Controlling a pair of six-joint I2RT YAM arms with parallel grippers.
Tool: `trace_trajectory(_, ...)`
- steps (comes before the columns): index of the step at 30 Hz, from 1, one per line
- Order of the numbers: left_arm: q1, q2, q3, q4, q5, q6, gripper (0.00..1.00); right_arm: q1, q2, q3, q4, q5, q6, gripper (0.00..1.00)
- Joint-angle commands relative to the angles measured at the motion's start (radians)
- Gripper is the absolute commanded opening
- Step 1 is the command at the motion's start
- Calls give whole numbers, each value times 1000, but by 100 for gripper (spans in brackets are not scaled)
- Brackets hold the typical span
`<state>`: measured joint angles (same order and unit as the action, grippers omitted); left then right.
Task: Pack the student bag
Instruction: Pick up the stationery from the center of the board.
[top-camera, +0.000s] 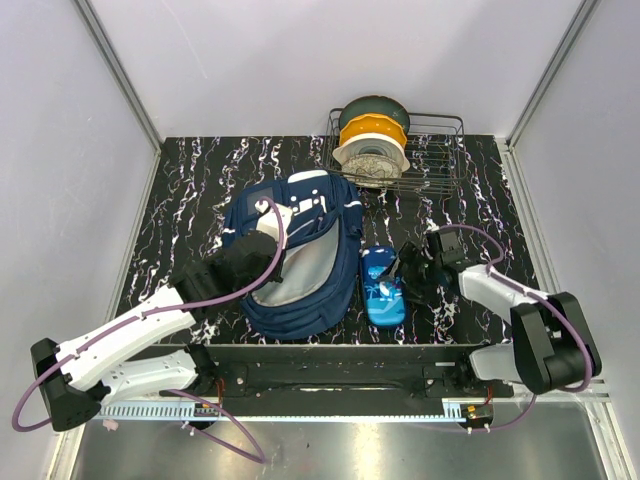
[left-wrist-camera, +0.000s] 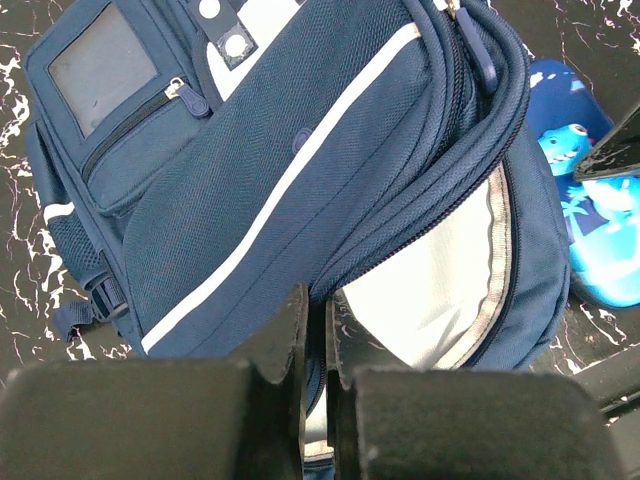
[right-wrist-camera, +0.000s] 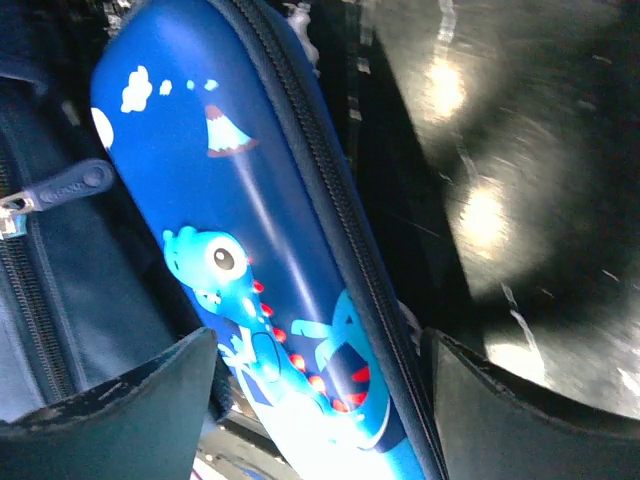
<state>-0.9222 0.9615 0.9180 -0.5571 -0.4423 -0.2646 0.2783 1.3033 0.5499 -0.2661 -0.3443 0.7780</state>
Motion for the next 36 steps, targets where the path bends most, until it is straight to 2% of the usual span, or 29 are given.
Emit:
trace_trajectory(1, 16, -17, 1, 34, -15, -32, 0, 2, 85, -36, 237, -134, 50, 81)
trace_trajectory(4, 16, -15, 5, 34, -9, -33, 0, 2, 131, -21, 275, -137, 60, 79)
trace_trajectory(9, 14, -21, 5, 29, 11, -50, 0, 10, 186, -7, 404, -214, 86, 81)
trace_trajectory(11, 16, -24, 4, 26, 10, -56, 0, 16, 209, 8, 404, -222, 75, 83)
trace_trajectory(14, 14, -40, 1, 36, -13, -64, 0, 30, 266, 51, 305, -135, 49, 84)
trace_trajectory(17, 14, -43, 15, 28, -9, -68, 0, 48, 301, 70, 285, -52, 23, 86)
trace_trajectory(21, 16, -33, 28, 19, 31, -58, 0, 82, 346, 74, 337, -64, 30, 85)
trace_trajectory(24, 16, -21, 38, 7, 37, -51, 0, 119, 373, 84, 361, -68, 40, 76)
trace_trajectory(25, 14, -21, 44, -1, 39, -53, 0, 124, 378, 84, 370, -74, 50, 64)
trace_trajectory(27, 14, -20, 47, -7, 48, -54, 0, 128, 375, 78, 403, -81, 66, 51)
trace_trajectory(28, 16, -20, 47, -7, 51, -55, 0, 128, 372, 78, 407, -81, 76, 39)
trace_trajectory(30, 16, -15, 47, -12, 53, -55, 0, 127, 355, 76, 404, -79, 83, 23)
trace_trajectory(31, 16, -14, 51, -17, 53, -58, 0, 127, 346, 74, 403, -76, 83, 18)
trace_trajectory(32, 16, -7, 54, -21, 50, -61, 0, 127, 323, 73, 393, -73, 83, 8)
trace_trajectory(34, 16, -1, 62, -29, 47, -62, 0, 128, 291, 70, 375, -56, 72, 0)
trace_trajectory(36, 14, 5, 71, -41, 40, -65, 0, 128, 228, 65, 334, -30, 61, 0)
